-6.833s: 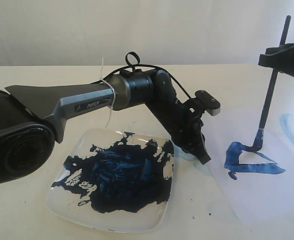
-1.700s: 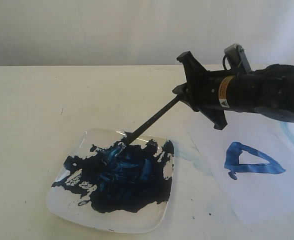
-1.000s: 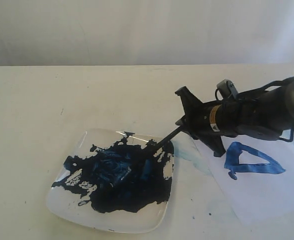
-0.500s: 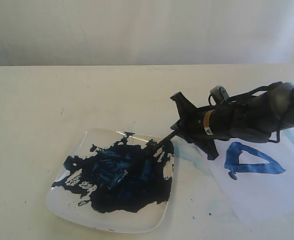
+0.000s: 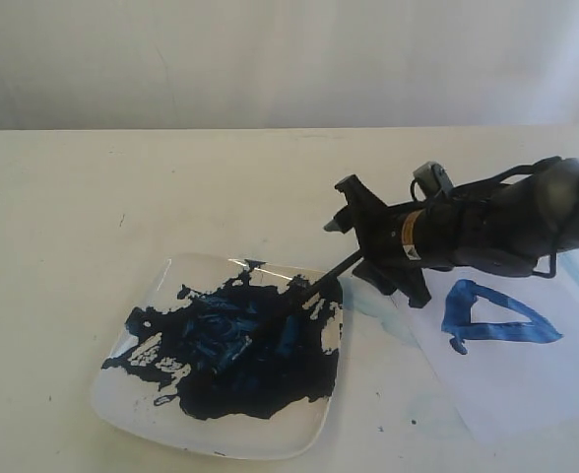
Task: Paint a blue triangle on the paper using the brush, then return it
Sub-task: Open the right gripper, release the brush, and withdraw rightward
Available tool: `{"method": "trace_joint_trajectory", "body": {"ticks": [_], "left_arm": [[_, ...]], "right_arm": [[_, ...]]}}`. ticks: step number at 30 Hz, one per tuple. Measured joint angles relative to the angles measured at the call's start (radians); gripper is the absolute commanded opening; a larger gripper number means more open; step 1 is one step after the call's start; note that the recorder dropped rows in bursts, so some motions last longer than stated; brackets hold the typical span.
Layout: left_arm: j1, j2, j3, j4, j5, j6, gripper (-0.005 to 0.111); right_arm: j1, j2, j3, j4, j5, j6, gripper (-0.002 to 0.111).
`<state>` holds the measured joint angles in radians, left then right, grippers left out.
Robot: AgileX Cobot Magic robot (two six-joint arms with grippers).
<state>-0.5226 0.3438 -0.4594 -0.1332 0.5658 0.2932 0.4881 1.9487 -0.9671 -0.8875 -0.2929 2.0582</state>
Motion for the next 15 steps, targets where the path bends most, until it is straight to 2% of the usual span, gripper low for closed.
{"method": "trace_joint_trajectory", "body": {"ticks": [7,15], "left_arm": [[0.000,0.000,0.002,0.000,0.000,0.000,0.000],[0.000,0.000,0.004,0.000,0.000,0.000,0.000]], "right_arm": [[-0.006,-0.182,0.053,-0.104,0.059,0.000,0.074],[-0.006,-0.560,0.240,-0.274,0.173,0.032,0.074]]}}
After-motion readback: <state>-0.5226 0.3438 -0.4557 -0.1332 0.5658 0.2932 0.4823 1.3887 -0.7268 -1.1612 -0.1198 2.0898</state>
